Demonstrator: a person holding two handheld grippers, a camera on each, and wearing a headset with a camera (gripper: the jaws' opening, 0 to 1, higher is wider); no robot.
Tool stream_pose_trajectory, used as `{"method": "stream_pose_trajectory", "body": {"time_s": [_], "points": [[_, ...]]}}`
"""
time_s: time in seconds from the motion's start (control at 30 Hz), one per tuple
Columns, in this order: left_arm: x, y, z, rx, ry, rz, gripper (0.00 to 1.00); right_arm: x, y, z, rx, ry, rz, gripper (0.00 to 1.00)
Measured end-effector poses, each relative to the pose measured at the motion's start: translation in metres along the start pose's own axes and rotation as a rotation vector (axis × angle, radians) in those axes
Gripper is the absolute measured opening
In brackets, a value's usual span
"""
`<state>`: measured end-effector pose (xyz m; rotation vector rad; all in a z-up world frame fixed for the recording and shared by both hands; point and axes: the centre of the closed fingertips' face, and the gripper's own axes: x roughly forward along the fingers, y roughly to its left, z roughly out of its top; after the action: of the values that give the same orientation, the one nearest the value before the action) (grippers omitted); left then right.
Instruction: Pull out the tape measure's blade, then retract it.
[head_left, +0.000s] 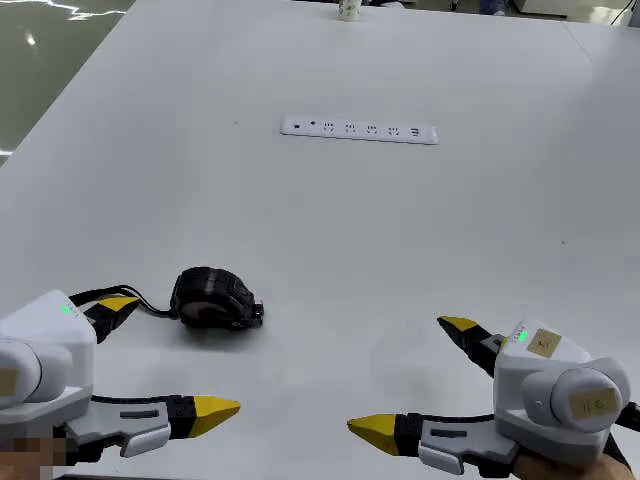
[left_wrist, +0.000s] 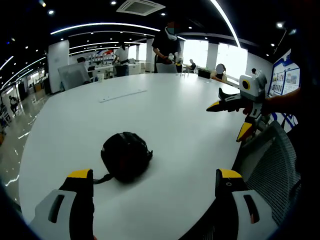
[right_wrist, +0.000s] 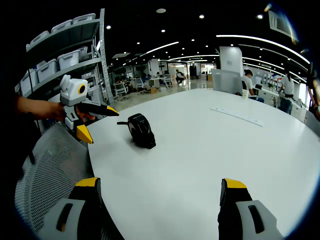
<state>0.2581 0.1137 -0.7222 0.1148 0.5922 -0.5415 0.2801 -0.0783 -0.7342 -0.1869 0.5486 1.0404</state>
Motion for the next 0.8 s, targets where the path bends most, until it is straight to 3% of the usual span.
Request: {"method": "stream_pose_trajectory", "body": {"time_s": [0.8], "points": [[0.013, 0.022, 0.001, 0.059, 0.055, -0.028, 0.99, 0.026, -0.006, 0.012, -0.08, 0.02, 0.083, 0.96]]}}
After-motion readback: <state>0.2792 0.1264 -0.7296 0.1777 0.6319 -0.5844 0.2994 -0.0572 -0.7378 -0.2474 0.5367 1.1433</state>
